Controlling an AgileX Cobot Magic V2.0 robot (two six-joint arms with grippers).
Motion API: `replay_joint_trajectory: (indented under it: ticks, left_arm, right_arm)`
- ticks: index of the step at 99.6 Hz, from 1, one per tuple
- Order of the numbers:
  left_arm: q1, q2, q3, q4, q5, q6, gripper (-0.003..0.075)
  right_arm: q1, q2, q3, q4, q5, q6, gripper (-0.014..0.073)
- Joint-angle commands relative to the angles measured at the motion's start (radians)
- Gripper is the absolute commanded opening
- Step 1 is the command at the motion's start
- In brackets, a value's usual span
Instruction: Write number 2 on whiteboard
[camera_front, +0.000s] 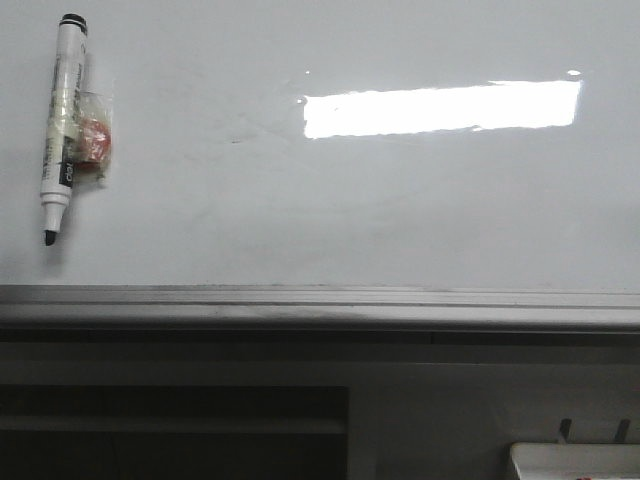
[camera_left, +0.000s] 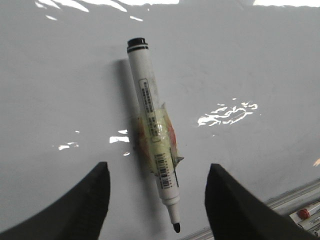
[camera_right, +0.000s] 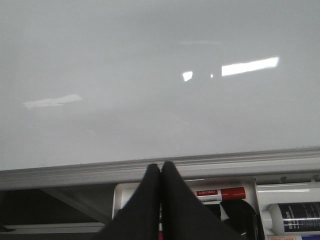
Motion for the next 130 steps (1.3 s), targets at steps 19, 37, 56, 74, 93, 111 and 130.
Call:
replay_joint_trajectory:
  ticks: [19, 37, 56, 74, 93, 111, 130]
  left_arm:
    - [-0.104, 0.175, -0.032, -0.062, -0.22, -0.017, 0.0381]
    - [-0.108, 0.284, -0.032, -0.127, -0.296, -0.017, 0.037]
    - [-0.108, 0.358, -0.032, -0.198, -0.376, -0.017, 0.0221]
    - [-0.108, 0.364, -0.032, -0.182, -0.393, -0.006, -0.002]
    - [-0.108, 0.323, -0.032, 0.015, -0.372, -0.006, -0.002]
    - [-0.116, 0.214, -0.032, 0.276, -0.349, -0.007, -0.002]
    - [-0.181, 0.124, -0.032, 0.358, -0.286, -0.007, -0.002]
  right_arm:
    - [0.002, 0.016, -0.036, 0.007, -0.078, -0.013, -0.006]
    - [0.002, 0.016, -0.036, 0.012, -0.078, -0.013, -0.006]
    - [0.002, 0.016, -0.036, 0.012, -0.078, -0.013, -0.006]
    - [0.002, 0.016, -0.036, 0.014, -0.027, -0.025, -0.006]
    - [0.023, 0.016, -0.047, 0.3, 0.023, -0.409, -0.006]
    - [0.11, 0.027, -0.058, 0.555, 0.004, -0.701, -0.0006]
    - [0.294, 0.08, -0.086, 0.558, -0.056, -0.791, 0.0118]
